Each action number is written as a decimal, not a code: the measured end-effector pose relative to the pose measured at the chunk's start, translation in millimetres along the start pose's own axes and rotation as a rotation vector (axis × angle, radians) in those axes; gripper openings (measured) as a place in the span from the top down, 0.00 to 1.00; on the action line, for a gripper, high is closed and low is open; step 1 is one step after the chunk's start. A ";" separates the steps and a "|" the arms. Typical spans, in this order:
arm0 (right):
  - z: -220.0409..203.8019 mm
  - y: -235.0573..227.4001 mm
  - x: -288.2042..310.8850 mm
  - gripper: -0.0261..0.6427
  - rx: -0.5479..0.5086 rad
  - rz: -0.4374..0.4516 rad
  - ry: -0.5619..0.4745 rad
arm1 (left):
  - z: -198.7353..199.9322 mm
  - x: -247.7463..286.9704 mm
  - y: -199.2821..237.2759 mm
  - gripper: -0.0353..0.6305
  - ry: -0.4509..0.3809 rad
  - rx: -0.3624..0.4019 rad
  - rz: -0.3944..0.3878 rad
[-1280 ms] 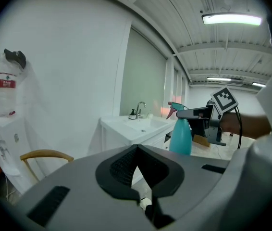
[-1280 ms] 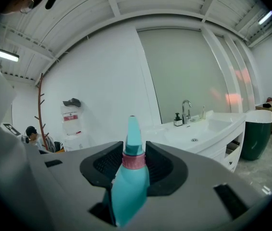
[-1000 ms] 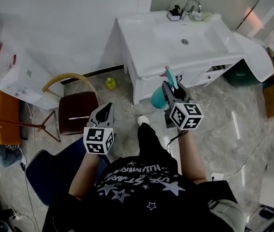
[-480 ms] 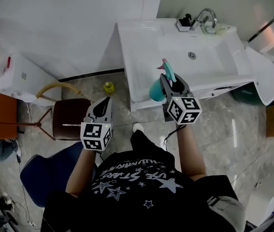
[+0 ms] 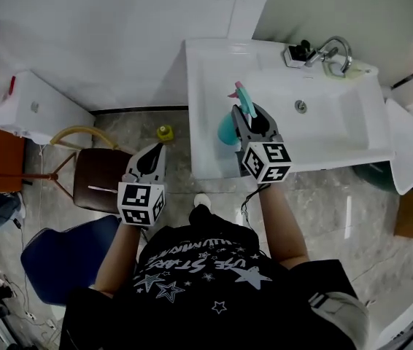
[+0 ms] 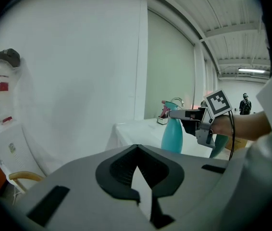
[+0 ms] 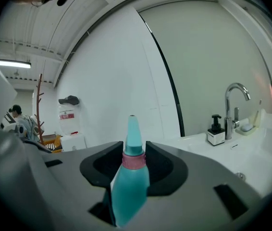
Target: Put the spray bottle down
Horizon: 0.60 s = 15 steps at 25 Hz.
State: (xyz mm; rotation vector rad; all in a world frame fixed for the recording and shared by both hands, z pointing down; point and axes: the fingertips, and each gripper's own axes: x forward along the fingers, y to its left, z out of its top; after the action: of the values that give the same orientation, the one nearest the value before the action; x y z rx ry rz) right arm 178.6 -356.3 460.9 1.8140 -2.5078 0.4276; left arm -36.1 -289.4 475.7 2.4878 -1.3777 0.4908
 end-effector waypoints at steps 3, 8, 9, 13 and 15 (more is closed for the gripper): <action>0.2 -4.6 27.4 0.73 -0.010 0.028 -0.003 | 3.7 14.6 7.8 0.92 0.013 -0.008 0.023; -7.5 -10.0 67.7 0.73 -0.012 0.056 0.015 | 3.0 35.2 18.1 0.92 0.043 -0.023 0.044; -9.1 -10.6 74.1 0.73 -0.013 0.059 0.018 | 2.3 38.3 19.6 0.92 0.050 -0.025 0.047; -14.0 -10.2 95.8 0.73 -0.026 0.071 0.016 | 1.0 47.3 26.0 0.92 0.069 -0.026 0.061; -16.2 -9.8 104.2 0.73 -0.032 0.073 0.008 | 0.9 50.7 29.3 0.92 0.074 -0.029 0.069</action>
State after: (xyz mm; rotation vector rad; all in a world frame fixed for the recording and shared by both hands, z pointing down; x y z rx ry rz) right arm 151.5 -452.2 496.6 1.7104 -2.5666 0.3932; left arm -35.8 -343.8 497.3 2.3814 -1.4354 0.5668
